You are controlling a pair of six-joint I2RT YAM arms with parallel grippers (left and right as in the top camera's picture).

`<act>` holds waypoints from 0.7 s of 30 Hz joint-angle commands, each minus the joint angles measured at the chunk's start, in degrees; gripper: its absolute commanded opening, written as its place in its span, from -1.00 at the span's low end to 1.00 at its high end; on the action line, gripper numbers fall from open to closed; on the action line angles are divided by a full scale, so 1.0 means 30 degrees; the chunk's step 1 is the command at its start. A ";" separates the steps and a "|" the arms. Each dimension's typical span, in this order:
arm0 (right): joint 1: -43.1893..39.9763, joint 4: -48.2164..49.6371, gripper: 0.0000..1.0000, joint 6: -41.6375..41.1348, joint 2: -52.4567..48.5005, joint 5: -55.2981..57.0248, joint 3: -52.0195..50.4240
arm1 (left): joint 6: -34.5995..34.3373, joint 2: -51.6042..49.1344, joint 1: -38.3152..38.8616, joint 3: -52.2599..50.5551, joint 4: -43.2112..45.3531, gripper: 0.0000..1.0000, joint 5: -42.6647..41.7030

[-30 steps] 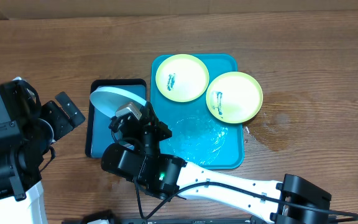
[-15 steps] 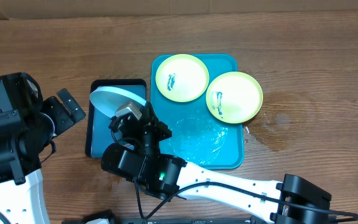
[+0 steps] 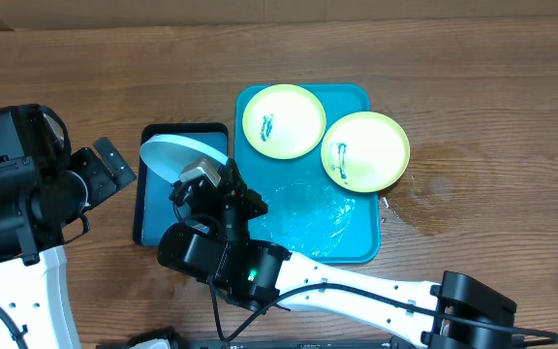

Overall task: Clean dirty plates on tray and stack at the side
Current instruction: 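Lift the white plate with the right gripper and tilt it over the tray, then carry the white plate right and set it on the table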

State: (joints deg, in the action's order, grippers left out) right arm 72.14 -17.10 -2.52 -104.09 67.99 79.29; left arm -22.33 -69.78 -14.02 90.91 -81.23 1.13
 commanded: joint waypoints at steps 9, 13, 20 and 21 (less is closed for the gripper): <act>0.0095 0.0284 -0.92 0.0007 0.0911 0.0539 0.0583 | -0.0204 -0.0022 -0.0073 0.0357 0.0007 0.99 -0.0036; 0.0095 0.0401 -0.92 0.0007 0.0911 0.0539 0.0583 | -0.0197 -0.0029 -0.0073 0.0357 -0.0073 0.99 -0.0036; -0.0109 0.0678 -0.92 -0.0699 0.0911 0.0452 0.0583 | -0.0197 -0.0029 -0.0073 0.0357 -0.0124 1.00 -0.0044; -0.0313 0.0517 -0.92 -0.1559 0.0911 0.0437 0.0583 | -0.0204 -0.0029 -0.0073 0.0357 -0.0175 1.00 -0.0044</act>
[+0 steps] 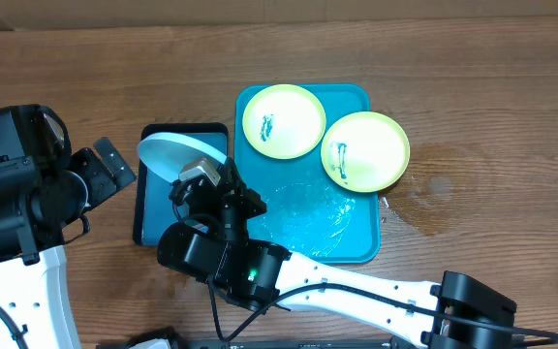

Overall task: Clean dirty plates on tray and stack at the side
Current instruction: 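Carry the white plate right and set it on the table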

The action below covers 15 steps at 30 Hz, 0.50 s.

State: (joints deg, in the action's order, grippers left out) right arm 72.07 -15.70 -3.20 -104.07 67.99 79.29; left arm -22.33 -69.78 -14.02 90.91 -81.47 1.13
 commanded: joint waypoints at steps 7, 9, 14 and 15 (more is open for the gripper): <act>-0.4575 -0.4845 -0.92 -1.0389 0.0903 -1.2145 0.0583 | -0.0197 -0.0029 -0.0073 0.0357 -0.0102 1.00 -0.0051; -0.6397 -0.4911 -0.92 -1.1198 0.1137 -1.7486 0.0583 | -0.0189 -0.0022 -0.0073 0.0357 -0.0117 1.00 -0.0226; -1.1038 -0.5107 -0.92 -1.1446 0.2973 -2.7569 0.0605 | -0.0197 -0.0029 -0.0073 0.0357 0.0000 0.99 -0.0240; -1.2189 -0.5464 -0.92 -1.1446 0.3592 -2.8844 0.0605 | -0.0197 -0.0029 -0.0073 0.0357 0.0022 1.00 -0.0240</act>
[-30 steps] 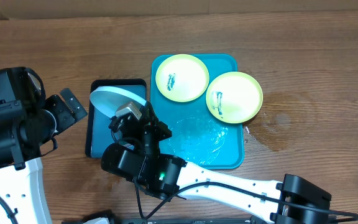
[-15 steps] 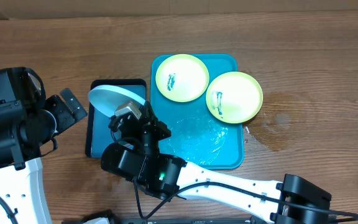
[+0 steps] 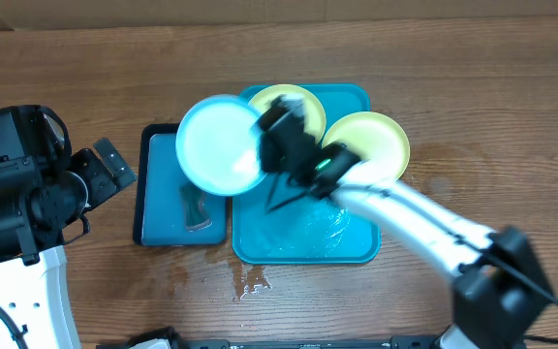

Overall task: Clean dirty plates on tray and stack at the side
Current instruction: 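Carry the white plate right and set it on the table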

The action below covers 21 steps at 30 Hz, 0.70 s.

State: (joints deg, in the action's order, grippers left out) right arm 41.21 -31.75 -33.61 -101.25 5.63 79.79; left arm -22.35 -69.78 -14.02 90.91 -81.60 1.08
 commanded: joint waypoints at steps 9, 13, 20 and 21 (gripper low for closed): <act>-1.2779 -0.8007 -0.92 -0.1304 0.5727 -0.6739 0.0430 | -0.0189 -0.0029 -0.0073 0.0357 0.0058 1.00 -0.0233; -1.7690 -1.0761 -0.92 -0.1297 0.4881 -0.2346 0.0342 | -0.0189 -0.0029 -0.0073 0.0357 0.0058 0.99 -0.0233; -2.2425 -1.1344 -0.92 -0.1158 0.2361 0.0627 -0.1574 | -0.0189 -0.0029 -0.0073 0.0357 0.0058 1.00 -0.0233; -2.2658 -1.1183 -0.92 -0.1151 0.2004 0.0627 -0.2025 | -0.0189 -0.0029 -0.0073 0.0357 0.0058 1.00 -0.0233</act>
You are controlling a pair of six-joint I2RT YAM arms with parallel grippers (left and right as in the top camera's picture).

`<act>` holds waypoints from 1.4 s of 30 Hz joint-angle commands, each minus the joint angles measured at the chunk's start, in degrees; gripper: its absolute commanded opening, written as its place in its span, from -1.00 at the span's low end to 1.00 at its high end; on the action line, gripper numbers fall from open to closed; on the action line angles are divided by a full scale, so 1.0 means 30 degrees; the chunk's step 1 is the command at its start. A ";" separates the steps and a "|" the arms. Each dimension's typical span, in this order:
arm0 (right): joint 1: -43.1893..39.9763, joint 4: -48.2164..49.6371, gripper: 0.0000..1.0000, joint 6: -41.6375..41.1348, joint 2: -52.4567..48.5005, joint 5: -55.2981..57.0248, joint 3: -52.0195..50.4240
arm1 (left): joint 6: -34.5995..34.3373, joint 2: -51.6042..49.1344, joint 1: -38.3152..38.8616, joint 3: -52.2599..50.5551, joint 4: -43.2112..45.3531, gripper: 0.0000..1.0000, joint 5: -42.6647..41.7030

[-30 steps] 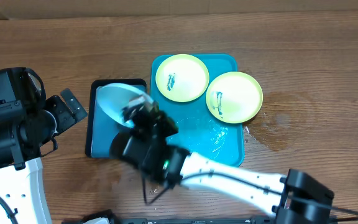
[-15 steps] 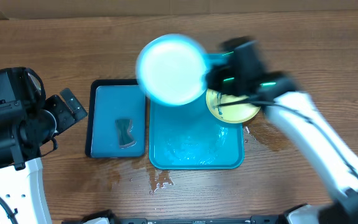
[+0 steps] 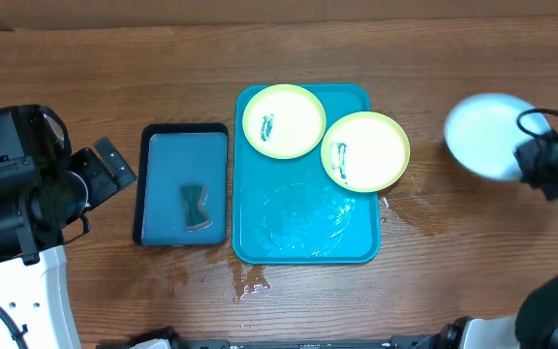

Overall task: Clean dirty plates on tray and stack at the side
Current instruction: 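Carry the white plate right and set it on the table, then grip the right yellow plate rim with the right gripper and pull it down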

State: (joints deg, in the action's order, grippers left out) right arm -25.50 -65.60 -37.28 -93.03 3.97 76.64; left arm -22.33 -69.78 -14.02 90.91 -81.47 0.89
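Note:
My right gripper (image 3: 534, 158) is at the far right of the table, shut on the rim of a pale blue plate (image 3: 485, 136) held over the bare wood right of the tray. Two yellow-green plates, one (image 3: 283, 120) at the back left and one (image 3: 366, 150) at the back right, lie on the teal tray (image 3: 303, 247), each with blue smears. My left gripper (image 3: 114, 165) stands open at the left, beside the dark blue basin (image 3: 163, 165), holding nothing.
A small dark scrubber (image 3: 195, 206) lies in the basin. Water pools on the front half of the teal tray, and wet patches (image 3: 252, 283) mark the wood in front of it and to its right.
My right arm has moved from over the trays to the far right edge, carrying the pale blue plate there. The yellow-green plates and scrubber now show unobstructed.
My right gripper first held the pale blue plate tilted over the dark blue basin, and stayed so a moment later. Then the plate was flat above the gap between basin and teal tray. Now it is at the table's right side. The left arm stayed still.

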 commanded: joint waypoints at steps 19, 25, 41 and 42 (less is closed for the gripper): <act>0.4932 0.3286 -0.03 0.1268 -0.1953 -0.0066 -0.6455 | -0.0197 -0.0029 -0.0073 0.0357 0.0124 1.00 -0.0546; 0.5348 0.2594 0.07 0.2637 -0.0328 -0.1486 -0.4838 | -0.0197 -0.0029 -0.0073 0.0357 0.0080 0.99 -0.0678; 0.9602 1.0331 0.15 0.6215 -0.0867 -0.3570 -0.5799 | -0.0219 -0.0095 -0.0073 0.0357 -0.0138 1.00 -0.2798; 0.9843 1.0477 0.11 0.5690 -0.1443 -0.2441 -0.5799 | -0.0233 -0.0095 -0.0073 0.0357 -0.0240 1.00 -0.2834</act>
State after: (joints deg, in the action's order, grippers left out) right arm 2.02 -34.96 -18.06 -93.17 -12.36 60.62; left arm -22.35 -69.80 -14.02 90.91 -81.65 -6.07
